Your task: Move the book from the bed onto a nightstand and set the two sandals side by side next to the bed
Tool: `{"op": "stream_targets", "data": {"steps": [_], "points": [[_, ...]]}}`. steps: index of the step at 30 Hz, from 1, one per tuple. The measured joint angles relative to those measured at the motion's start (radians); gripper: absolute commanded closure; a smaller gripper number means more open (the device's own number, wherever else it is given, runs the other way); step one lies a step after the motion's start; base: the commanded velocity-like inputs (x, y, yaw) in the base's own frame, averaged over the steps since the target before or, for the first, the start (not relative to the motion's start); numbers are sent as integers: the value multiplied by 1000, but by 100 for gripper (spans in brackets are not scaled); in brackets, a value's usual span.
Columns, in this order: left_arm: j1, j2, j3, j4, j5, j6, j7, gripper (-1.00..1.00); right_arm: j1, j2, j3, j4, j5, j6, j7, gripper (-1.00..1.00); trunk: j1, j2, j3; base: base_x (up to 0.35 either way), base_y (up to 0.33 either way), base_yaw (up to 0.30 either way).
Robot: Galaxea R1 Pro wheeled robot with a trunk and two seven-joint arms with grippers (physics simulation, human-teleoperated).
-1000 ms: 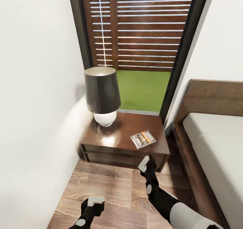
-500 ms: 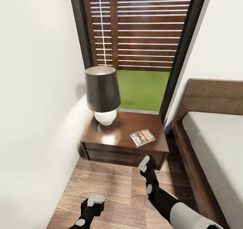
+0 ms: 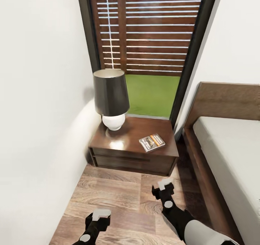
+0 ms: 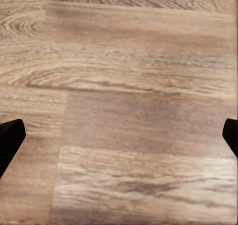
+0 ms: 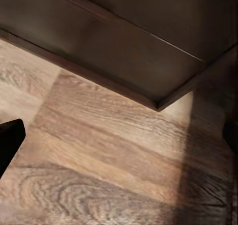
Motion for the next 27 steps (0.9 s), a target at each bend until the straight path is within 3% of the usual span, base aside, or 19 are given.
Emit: {"op": "stream_targets", "data": {"steps": [1, 2, 4, 5, 7, 15, 27], "points": [[0, 0, 0, 0, 0, 0, 0, -100, 0, 0, -1, 10, -25, -10, 21, -100, 0, 0, 0, -287, 122, 0], [0, 1, 0, 0, 0, 0, 0, -100, 0, -1, -1, 29, -82, -31, 59, -100, 0, 0, 0, -261, 147, 0], [0, 1, 0, 0, 1, 0, 0, -100, 0, -2, -1, 44, -135, -53, 92, -100, 0, 0, 0, -205, 193, 0], [0, 2, 1, 0, 2, 0, 0, -100, 0, -2, 1, 57, -193, -76, 123, -100, 0, 0, 0, -161, 225, 0], [0, 2, 1, 0, 2, -1, 1, -100, 0, -3, 2, 66, -228, -88, 139, -100, 0, 0, 0, -106, 183, 0], [0, 2, 0, 0, -1, -5, 3, -100, 0, -3, 3, 96, -262, -98, 153, -100, -1, 0, 0, -35, 62, -5], [0, 1, 1, 0, 1, -3, 7, -100, 0, -3, 3, 114, -270, -101, 153, -100, -47, 84, 38, -2, 4, -199]]}}
